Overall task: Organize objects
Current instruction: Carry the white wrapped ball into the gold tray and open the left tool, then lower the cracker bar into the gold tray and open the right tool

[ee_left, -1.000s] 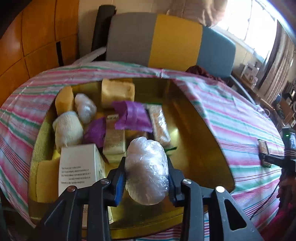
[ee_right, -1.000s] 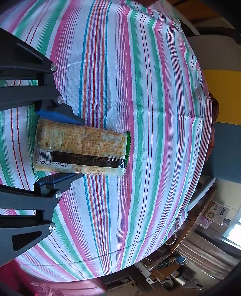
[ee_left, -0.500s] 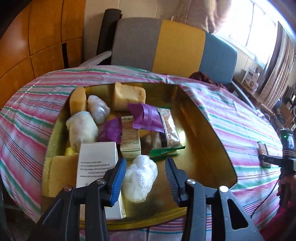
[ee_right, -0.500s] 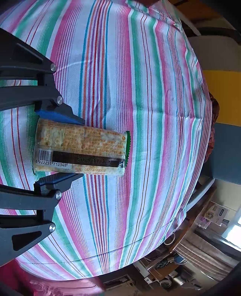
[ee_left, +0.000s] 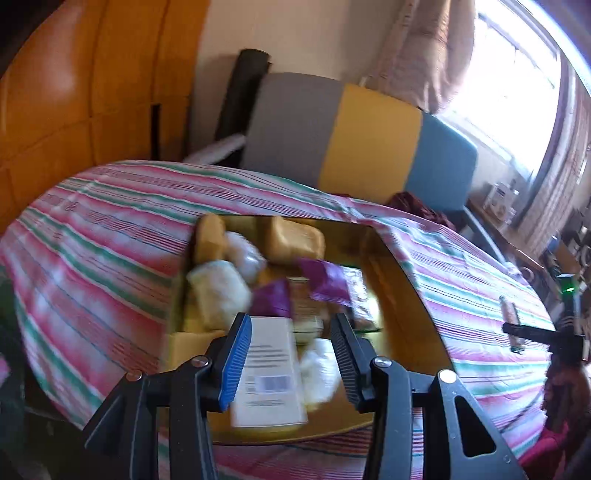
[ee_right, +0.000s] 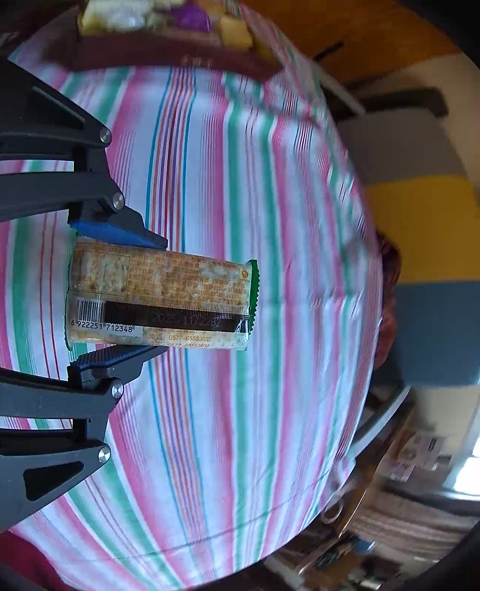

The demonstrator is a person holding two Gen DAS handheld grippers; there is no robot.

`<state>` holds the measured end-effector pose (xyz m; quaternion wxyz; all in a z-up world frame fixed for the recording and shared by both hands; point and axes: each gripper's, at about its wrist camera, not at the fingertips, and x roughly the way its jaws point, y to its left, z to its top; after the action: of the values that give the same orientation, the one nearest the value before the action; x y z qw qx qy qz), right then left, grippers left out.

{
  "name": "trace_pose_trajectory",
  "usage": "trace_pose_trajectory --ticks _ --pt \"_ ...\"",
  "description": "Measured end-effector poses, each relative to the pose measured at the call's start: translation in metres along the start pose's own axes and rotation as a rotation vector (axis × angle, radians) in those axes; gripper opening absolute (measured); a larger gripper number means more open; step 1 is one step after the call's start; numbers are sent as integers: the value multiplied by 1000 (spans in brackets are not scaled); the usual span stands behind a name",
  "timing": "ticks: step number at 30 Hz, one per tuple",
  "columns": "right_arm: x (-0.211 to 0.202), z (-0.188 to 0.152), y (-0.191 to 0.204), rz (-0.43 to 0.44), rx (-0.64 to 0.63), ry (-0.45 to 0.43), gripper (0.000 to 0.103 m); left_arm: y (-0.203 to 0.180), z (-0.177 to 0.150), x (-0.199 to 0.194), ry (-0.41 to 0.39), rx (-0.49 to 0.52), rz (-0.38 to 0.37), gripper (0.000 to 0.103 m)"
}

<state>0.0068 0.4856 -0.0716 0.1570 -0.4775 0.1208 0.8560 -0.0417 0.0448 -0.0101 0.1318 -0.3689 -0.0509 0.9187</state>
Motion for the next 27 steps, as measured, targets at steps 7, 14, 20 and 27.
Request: trace_pose_trajectory --ticks 7,14,20,27 --pt "-52 -10 136 262 -206 -105 48 21 -8 -7 -1 -37 59 45" --pt "-48 -34 253 403 -390 -55 48 23 -13 -6 7 -36 55 45" --pt "-9 -52 295 372 -480 77 49 25 -17 1 30 -29 74 52" --pt "10 -59 292 355 -492 87 51 31 -20 6 48 -43 99 52"
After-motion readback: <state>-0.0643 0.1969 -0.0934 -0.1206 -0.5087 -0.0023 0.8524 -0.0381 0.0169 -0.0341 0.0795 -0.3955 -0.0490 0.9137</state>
